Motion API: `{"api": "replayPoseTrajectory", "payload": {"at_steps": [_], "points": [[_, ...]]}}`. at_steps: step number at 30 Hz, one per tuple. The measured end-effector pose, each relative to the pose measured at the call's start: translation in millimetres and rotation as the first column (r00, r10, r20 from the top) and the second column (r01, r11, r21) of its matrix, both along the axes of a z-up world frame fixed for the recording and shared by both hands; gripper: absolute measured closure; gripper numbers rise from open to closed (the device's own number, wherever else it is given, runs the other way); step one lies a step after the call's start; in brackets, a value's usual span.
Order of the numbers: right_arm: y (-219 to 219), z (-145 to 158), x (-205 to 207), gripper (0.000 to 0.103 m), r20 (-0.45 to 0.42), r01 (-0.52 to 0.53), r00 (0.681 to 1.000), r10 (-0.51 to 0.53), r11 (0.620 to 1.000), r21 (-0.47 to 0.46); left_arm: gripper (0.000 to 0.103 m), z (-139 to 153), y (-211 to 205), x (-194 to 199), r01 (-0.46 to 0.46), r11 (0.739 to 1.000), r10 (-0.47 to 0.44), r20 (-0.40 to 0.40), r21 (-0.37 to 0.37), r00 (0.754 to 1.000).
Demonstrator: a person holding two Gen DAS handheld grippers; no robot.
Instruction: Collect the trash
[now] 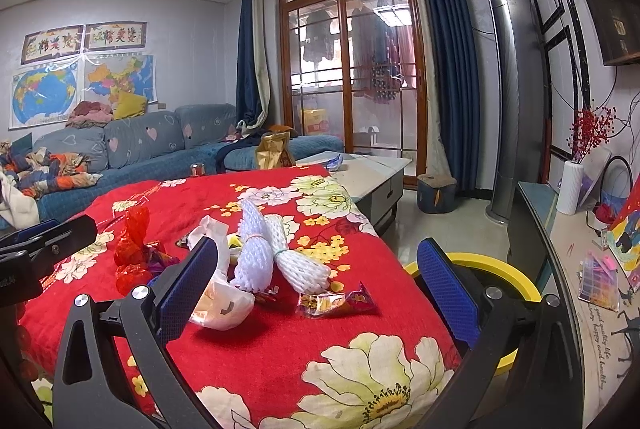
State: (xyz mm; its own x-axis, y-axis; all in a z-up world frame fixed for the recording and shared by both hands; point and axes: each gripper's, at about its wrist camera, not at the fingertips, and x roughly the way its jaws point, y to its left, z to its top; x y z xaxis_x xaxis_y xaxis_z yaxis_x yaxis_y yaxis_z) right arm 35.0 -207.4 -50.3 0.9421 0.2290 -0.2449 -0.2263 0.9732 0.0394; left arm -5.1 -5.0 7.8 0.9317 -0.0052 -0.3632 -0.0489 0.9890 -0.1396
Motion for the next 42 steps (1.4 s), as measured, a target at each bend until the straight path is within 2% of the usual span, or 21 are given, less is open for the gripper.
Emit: {"api": "replayPoseTrajectory", "payload": {"at_steps": [16, 25, 34, 39, 42], "points": [[-12, 4, 9, 0.006, -0.047, 0.039, 0.998, -0.039, 0.999, 0.011, 0.010, -17, -7, 20, 0.044, 0.999, -0.044, -0.044, -0.001, 0.998], [-23, 5, 26, 0.006, -0.085, 0.056, 0.995, -0.055, 0.998, 0.012, 0.010, -22, -4, 47, 0.048, 0.998, -0.050, -0.085, -0.029, 0.995], [-8, 12, 59, 0.007, -0.151, -0.052, 0.987, 0.054, 0.999, 0.017, 0.010, -22, 18, 77, -0.031, 0.999, 0.026, -0.124, -0.040, 0.992], [8, 10, 83, 0.017, -0.222, -0.118, 0.968, 0.119, 0.993, 0.019, 0.010, -23, 40, 85, -0.104, 0.993, 0.095, -0.153, -0.051, 0.984], [21, 4, 100, 0.022, -0.288, -0.150, 0.945, 0.153, 0.988, 0.032, 0.010, -28, 57, 86, -0.143, 0.988, 0.130, -0.181, -0.060, 0.975]]}}
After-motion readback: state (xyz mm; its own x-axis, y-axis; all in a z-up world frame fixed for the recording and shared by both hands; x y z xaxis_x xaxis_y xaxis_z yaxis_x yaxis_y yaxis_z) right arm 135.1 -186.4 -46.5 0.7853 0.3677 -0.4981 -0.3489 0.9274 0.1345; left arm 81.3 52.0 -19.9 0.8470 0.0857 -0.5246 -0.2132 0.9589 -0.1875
